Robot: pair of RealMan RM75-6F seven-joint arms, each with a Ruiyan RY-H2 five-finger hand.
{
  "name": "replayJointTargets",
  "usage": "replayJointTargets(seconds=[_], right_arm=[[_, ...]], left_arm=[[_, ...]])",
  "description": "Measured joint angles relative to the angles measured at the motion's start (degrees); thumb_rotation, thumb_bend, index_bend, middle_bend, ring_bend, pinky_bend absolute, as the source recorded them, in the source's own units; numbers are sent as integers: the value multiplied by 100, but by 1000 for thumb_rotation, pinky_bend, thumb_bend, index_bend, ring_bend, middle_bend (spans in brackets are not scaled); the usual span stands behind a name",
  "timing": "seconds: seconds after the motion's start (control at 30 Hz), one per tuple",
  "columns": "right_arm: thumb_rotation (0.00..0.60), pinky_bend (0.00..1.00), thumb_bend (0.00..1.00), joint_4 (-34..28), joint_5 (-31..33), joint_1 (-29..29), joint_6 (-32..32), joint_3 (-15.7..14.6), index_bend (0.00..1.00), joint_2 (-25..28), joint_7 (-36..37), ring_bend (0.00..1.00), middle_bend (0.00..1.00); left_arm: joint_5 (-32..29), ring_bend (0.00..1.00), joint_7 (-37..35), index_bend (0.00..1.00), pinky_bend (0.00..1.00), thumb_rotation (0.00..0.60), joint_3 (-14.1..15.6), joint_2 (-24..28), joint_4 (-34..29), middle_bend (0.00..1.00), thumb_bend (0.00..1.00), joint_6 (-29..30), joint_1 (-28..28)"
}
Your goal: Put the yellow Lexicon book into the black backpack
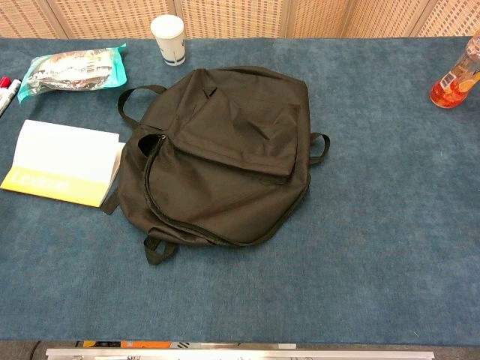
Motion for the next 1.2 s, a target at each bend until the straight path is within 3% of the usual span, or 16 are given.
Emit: replayJointTargets(seconds=[0.53,0.93,1.2], right_arm=[[600,578,167,-212,-350,345,-456,-37,586,102,-25,466,564],[600,576,72,-1143,-719,1252,-1888,-74,537,78,-546,410,502],[600,487,0,-1732,-423,1735,-2745,7,506,-385,-1383,348,478]], left_arm=[[112,272,1,401,310,600,45,61,-52,359,284,83,58],[208,272,38,401,310,600,97,141,-141,358,283,144,109],[291,272,19,401,310,600,147,193,-166,358,283,227,182]])
